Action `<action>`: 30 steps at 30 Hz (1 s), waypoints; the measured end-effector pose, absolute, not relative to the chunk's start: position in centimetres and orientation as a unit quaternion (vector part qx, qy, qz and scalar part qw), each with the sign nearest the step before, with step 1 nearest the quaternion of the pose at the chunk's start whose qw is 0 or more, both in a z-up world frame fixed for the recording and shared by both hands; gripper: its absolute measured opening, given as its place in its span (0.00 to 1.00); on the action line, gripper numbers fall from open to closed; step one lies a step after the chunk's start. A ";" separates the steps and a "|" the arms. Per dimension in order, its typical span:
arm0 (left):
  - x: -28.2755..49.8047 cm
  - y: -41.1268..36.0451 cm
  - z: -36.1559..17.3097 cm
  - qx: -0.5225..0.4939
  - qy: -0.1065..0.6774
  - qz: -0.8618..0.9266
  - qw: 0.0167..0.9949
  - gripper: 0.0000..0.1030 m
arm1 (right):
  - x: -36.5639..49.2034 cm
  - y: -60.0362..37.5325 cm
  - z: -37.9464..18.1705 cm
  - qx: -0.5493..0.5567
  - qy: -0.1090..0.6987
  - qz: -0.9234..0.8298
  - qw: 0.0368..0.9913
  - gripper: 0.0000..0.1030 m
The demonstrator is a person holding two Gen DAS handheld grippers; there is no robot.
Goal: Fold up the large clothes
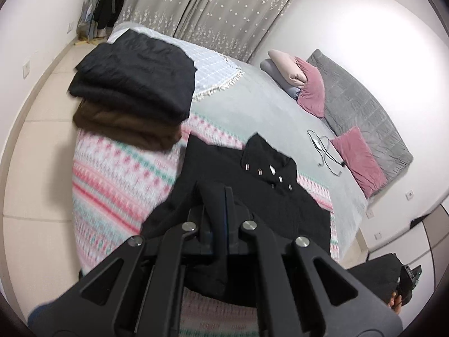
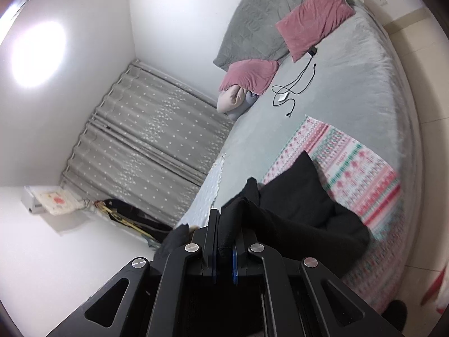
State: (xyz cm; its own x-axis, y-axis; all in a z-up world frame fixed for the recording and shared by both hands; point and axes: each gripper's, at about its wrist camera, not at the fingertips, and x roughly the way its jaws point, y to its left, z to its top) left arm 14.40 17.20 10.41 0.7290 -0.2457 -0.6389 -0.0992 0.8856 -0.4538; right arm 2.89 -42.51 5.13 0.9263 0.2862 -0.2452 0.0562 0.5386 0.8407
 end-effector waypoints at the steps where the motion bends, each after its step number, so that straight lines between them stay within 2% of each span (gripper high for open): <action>1: 16.3 16.8 10.8 -0.232 0.366 -0.034 0.900 0.06 | 3.9 -42.8 5.3 0.477 0.180 0.064 0.858 0.06; 9: 31.7 12.2 11.1 -0.202 0.387 0.006 0.900 0.06 | 18.9 -46.2 6.3 0.492 0.219 0.027 0.842 0.06; 14: 43.1 8.9 7.7 -0.175 0.423 0.045 0.888 0.06 | 30.0 -47.9 4.8 0.486 0.260 -0.015 0.834 0.06; 21: 54.9 6.2 -1.2 -0.133 0.468 0.109 0.867 0.06 | 44.6 -49.0 -2.7 0.473 0.331 -0.070 0.813 0.06; 26: 58.1 5.2 -7.0 -0.100 0.500 0.127 0.851 0.09 | 49.8 -49.4 -9.8 0.462 0.375 -0.107 0.796 0.06; 30: 58.4 5.7 -8.4 -0.114 0.511 0.119 0.844 0.10 | 51.0 -49.5 -13.5 0.464 0.392 -0.121 0.785 0.08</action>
State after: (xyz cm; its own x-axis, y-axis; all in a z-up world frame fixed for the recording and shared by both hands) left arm 58.41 5.66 -8.35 0.4506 0.0842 -0.8887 -0.3160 0.9461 -0.0706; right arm 50.98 -49.49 -13.48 0.6628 0.1747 -0.7281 0.5536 0.5404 0.6336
